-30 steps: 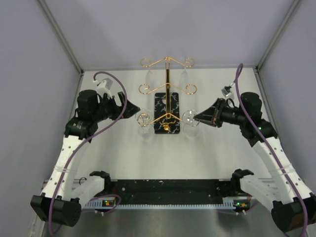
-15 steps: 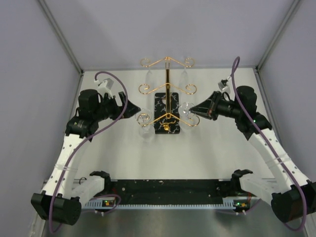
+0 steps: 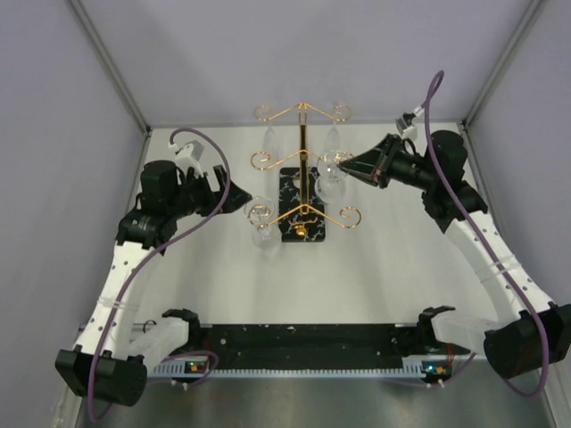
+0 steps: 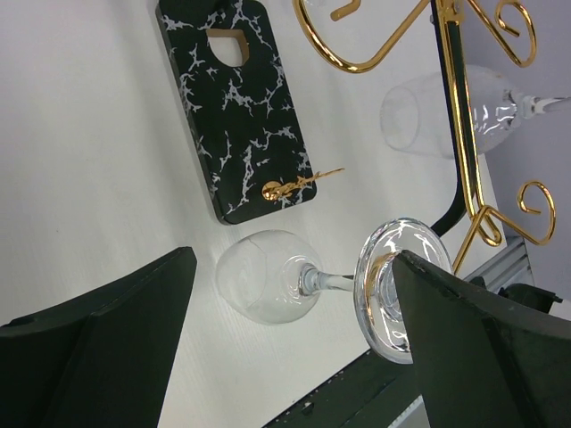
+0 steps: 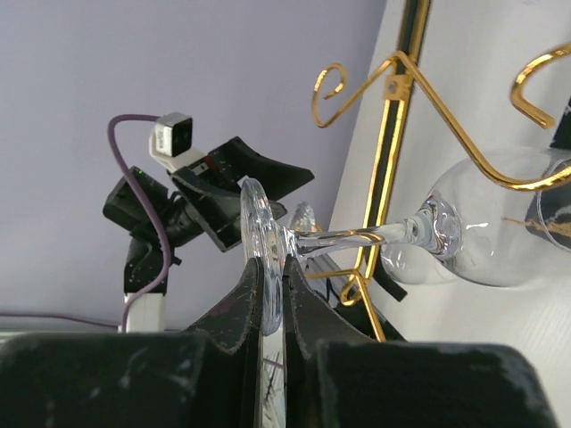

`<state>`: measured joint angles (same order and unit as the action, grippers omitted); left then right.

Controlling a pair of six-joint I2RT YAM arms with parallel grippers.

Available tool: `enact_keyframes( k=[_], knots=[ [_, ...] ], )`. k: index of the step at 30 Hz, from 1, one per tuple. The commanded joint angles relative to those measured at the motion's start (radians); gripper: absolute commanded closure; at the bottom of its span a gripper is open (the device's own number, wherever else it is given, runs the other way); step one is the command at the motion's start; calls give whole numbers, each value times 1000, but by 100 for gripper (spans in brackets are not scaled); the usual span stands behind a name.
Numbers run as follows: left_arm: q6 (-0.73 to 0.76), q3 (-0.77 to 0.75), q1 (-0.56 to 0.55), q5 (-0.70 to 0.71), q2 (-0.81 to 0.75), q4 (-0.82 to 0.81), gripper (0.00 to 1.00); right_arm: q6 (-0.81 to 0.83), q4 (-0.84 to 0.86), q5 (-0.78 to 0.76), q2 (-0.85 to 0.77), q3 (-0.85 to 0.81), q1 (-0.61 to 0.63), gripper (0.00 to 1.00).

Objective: Take the wine glass off the wine glass rack

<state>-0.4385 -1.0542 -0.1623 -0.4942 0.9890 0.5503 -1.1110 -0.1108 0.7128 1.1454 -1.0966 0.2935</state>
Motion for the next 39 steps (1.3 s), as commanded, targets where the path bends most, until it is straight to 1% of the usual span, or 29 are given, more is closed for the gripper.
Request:
enact_keyframes(
  k=[1,2,4,7,13,19,22,25,30,33,36,39],
  knots=[
    [46,-90,3,71,-24,17,2,-10,112,40,-33,-140,10,100],
    [49,-107,3,84,-29,23,2,-1,68,37,-42,-155,9,100],
    [60,-138,3,95,-38,23,2,8,39,34,-59,-187,10,100],
    [54,-138,3,50,-56,-50,2,10,11,51,-69,-239,10,100],
    [1,-96,3,-113,-98,-301,2,0,-21,91,-47,-348,18,100],
    [-54,-58,3,-297,-116,-559,2,-50,-10,123,-12,-405,70,100],
    [-60,0,-3,-400,-148,-757,2,-79,-1,135,16,-431,111,100],
    [-51,32,-14,-451,-182,-901,2,-88,-13,140,42,-465,151,100],
    [27,33,-25,-481,-208,-918,2,-109,3,129,76,-493,202,100],
    [-15,10,-26,-434,-196,-886,2,-49,-42,122,100,-563,228,100],
    [-164,-50,-26,-412,-159,-836,2,3,-85,137,137,-647,233,100],
    [-406,-66,-26,-367,-144,-837,3,49,-107,166,171,-723,233,100]
  ],
)
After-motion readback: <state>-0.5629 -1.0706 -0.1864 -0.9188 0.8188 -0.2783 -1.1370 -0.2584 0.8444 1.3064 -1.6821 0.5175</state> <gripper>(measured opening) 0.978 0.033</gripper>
